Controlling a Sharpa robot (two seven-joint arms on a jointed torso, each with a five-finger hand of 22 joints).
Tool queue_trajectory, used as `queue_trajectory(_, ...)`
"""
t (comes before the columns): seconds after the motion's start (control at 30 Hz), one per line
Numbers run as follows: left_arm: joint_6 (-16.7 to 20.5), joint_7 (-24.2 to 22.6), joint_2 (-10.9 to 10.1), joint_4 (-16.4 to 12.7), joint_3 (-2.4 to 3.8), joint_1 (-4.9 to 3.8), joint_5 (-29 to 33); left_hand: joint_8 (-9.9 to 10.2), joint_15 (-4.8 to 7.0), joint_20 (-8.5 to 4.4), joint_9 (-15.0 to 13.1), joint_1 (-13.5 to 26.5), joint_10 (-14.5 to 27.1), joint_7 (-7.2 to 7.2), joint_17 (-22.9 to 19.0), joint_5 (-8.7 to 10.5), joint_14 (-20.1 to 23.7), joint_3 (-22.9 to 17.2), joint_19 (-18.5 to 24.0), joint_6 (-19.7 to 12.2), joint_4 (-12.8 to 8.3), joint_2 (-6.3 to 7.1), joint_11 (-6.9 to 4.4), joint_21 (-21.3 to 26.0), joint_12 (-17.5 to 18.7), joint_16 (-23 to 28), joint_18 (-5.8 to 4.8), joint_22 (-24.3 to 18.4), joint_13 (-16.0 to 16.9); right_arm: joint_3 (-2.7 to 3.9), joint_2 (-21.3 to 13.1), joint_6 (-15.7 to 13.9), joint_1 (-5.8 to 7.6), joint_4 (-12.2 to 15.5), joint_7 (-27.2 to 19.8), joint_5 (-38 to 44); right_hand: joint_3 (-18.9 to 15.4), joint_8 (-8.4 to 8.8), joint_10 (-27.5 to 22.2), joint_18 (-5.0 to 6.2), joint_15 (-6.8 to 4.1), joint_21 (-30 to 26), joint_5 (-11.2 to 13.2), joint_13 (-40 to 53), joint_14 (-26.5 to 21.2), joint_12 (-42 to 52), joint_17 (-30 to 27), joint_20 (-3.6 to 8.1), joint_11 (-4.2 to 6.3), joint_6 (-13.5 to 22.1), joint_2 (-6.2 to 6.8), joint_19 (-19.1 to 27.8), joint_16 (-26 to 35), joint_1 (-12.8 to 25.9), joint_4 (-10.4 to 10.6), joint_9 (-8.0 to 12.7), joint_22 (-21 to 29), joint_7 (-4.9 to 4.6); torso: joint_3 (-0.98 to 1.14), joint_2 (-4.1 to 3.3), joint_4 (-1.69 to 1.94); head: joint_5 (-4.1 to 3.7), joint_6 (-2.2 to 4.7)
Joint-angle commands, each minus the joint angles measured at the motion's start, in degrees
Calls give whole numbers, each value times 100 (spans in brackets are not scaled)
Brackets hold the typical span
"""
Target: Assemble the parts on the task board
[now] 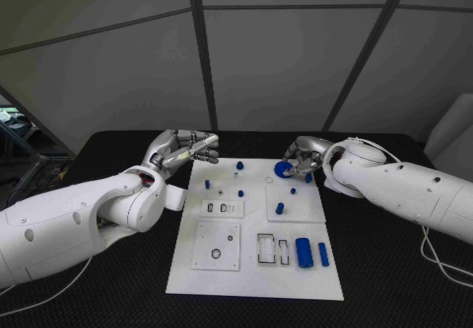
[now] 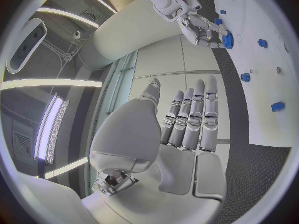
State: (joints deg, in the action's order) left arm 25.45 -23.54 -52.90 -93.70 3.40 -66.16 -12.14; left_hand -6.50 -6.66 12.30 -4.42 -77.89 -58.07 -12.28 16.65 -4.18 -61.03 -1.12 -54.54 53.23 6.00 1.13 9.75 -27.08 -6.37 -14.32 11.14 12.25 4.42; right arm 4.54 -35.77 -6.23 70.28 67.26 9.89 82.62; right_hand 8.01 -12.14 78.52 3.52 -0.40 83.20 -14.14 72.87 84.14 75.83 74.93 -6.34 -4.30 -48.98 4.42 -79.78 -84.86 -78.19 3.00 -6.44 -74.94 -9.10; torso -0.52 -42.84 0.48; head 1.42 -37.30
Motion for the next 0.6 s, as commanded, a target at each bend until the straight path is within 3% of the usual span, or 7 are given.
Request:
queue_trajectory(0.03,-83,-13,0,-1,2,-5,29,36,9,-8,6,-24,22,-32,6,5,44,13,51,-2,-32,-51,-9,-36,18,26,-87,6,-6,-10,1,117,-4,-20,8,166,64,-31,27,-42,33,41,32,5,389,13,563,4,15,-5,7,-43,-17,-81,-21,-3,-96,-16,-1,-2,-3,4,-8)
queue_trajectory(0.37,-83,-14,-3,-2,2,-5,32,37,11,-7,5,-32,21,-28,14,5,47,11,55,0,-40,-59,-12,-39,16,24,-86,7,-6,-13,2,-143,-7,50,-103,446,526,-274,148,-73,-26,121,243,186,398,140,626,44,95,-507,-180,-140,-52,-239,-242,-63,-259,76,-1,3,4,-5,0)
queue_trajectory(0.6,-87,-12,-10,-5,2,-5,33,37,11,-7,5,-32,21,-28,14,5,47,11,55,0,-40,-59,-12,-39,16,24,-86,7,-6,-13,-50,-548,-11,219,-175,491,801,-247,235,-93,-74,168,-3,309,408,228,670,95,142,-681,-192,-201,-76,-117,-295,-38,-355,133,0,3,8,2,5)
